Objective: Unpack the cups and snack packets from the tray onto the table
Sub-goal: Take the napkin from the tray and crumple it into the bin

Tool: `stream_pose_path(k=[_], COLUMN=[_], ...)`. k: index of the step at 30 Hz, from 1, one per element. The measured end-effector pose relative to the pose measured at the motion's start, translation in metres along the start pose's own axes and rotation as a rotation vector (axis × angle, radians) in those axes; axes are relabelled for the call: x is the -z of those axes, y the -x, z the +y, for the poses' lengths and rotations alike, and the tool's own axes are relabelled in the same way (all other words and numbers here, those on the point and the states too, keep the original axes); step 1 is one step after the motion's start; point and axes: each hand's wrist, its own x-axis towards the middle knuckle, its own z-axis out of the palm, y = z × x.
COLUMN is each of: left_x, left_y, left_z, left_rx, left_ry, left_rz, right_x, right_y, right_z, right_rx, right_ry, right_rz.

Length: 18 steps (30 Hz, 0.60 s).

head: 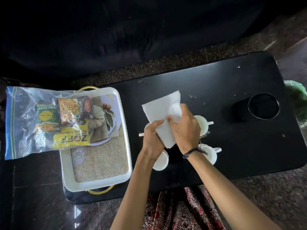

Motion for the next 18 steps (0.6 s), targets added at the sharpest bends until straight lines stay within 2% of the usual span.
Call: stream_pose_path(k=[3,7,9,14,18], left_x=[-0.004,-0.001,0.000,0.002,0.002], left_y=[0.001,0.002,0.003,0.004,0.002], left_z=[-0.003,-0.005,-0.005,-0.007,-0.008], left_rx=[-0.007,-0.012,-0.016,-0.009,-0.028], left_ry=[0.032,0.054,0.058,0.054,0.037], left_rz=[0.004,0.005,-0.008,-0.010,0.042], right_x=[-0.002,0.001,0.002,0.000,0.006], right_y=[-0.001,-0.009,-0.011,-0.006,0.007], right_z=[0.004,0.007,0.007,0.006,-0.004], right_rx=[-0.034,-0.223,-0.255,-0.090,0.059], right_ry=[-0.031,-0.274,-0.296,-0.089,-0.041], right_rz=[0.015,0.005,-0.014,-0.025,-0.072])
